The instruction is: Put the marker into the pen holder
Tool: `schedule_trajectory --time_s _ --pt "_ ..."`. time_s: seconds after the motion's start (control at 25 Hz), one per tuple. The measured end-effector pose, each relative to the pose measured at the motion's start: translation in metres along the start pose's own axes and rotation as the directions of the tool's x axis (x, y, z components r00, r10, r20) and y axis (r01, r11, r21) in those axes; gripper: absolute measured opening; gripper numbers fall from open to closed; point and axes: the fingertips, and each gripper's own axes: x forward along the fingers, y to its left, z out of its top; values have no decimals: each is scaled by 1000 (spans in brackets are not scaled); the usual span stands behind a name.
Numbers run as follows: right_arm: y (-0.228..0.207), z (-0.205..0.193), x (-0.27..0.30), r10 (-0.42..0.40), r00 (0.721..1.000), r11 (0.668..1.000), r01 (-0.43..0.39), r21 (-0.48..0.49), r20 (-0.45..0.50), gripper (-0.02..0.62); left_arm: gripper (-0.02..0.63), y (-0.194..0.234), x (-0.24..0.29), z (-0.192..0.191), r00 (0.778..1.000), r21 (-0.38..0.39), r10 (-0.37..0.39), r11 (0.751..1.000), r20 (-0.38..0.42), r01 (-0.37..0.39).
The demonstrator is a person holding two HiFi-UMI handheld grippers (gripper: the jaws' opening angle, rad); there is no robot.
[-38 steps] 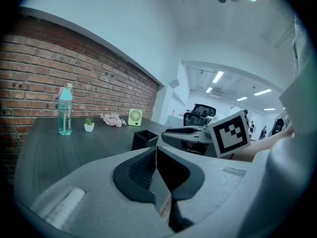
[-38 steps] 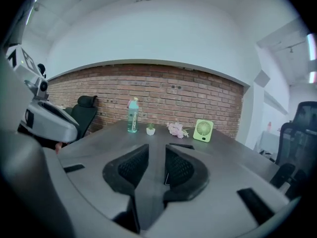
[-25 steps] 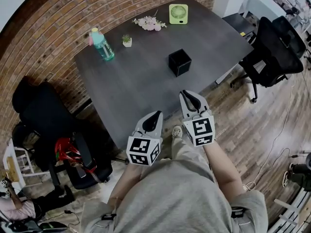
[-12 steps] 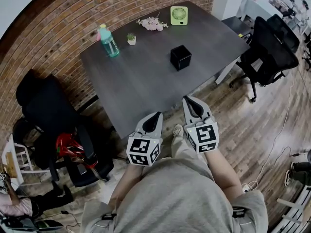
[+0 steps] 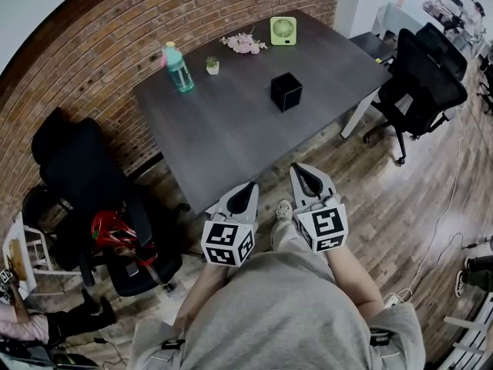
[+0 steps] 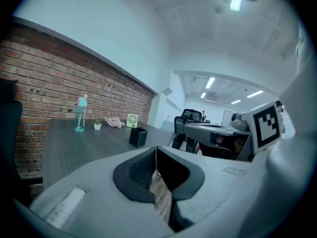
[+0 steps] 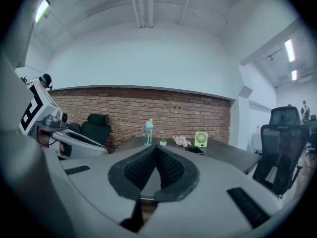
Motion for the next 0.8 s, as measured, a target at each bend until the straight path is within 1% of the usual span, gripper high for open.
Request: schedule_trajectory --time_s 0.36,0.8 --pt "11 -5 -18 5 1000 1000 -5 6 2 3 18 -14 -12 -7 1000 5 -18 1000 1 18" --pt "10 -5 -22 0 1000 1000 0 4 7 2 18 -19 -13 -7 1000 10 -24 1000 1 24"
